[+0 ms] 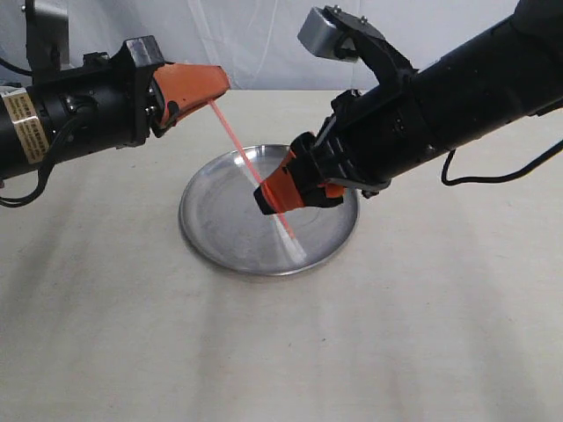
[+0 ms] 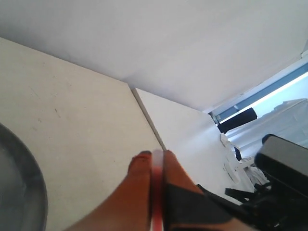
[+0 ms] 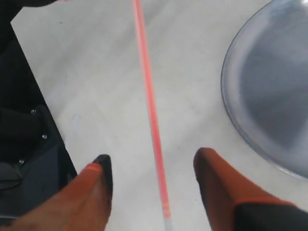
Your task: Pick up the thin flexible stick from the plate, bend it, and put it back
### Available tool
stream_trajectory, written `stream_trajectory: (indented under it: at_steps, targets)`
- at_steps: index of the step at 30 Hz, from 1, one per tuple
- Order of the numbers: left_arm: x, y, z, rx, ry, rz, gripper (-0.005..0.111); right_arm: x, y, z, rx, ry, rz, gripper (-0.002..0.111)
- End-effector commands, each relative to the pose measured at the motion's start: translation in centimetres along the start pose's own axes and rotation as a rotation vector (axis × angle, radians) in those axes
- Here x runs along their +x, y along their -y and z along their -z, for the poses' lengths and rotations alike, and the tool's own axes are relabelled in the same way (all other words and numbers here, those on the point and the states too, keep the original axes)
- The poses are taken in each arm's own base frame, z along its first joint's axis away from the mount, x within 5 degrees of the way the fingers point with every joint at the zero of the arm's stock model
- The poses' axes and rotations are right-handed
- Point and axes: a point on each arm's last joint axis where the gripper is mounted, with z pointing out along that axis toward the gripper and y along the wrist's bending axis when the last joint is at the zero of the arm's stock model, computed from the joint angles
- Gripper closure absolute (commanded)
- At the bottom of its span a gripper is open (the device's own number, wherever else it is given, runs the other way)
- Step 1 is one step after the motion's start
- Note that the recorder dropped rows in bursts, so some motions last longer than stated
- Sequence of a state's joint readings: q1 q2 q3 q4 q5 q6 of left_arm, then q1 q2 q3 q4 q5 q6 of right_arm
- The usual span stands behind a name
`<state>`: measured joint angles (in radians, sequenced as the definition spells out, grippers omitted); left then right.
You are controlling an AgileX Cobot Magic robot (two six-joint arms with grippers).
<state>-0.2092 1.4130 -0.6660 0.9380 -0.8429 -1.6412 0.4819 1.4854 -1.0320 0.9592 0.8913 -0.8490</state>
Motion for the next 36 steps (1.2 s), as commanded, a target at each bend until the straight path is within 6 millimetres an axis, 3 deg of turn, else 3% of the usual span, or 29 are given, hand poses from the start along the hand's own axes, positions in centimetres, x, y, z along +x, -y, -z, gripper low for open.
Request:
stream_trajectory:
  at_steps: [1, 11, 14, 18, 36]
  targets:
    - [-0.1, 0.3, -0.1, 0.030, 0.016, -0.009, 0.106, -0.2, 0.4, -0.7, -0.023, 0.018, -0.035, 0.056]
    - [-0.2, 0.4, -0.1, 0.037, 0.019, -0.009, 0.106, -0.3, 0.0, -4.3, 0.012, 0.022, 0.010, 0.057]
    - [-0.1, 0.4, -0.1, 0.037, 0.014, -0.013, 0.106, -0.7, 0.1, -4.5, 0.059, 0.060, 0.010, 0.074]
    - [-0.1, 0.4, -0.1, 0.035, 0.015, -0.013, 0.106, -0.7, 0.1, -4.5, 0.063, 0.064, -0.009, 0.109]
    - [0.3, 0.3, -0.1, 0.024, -0.032, -0.058, 0.107, -1.9, 1.5, -4.1, 0.203, 0.208, -0.104, 0.109]
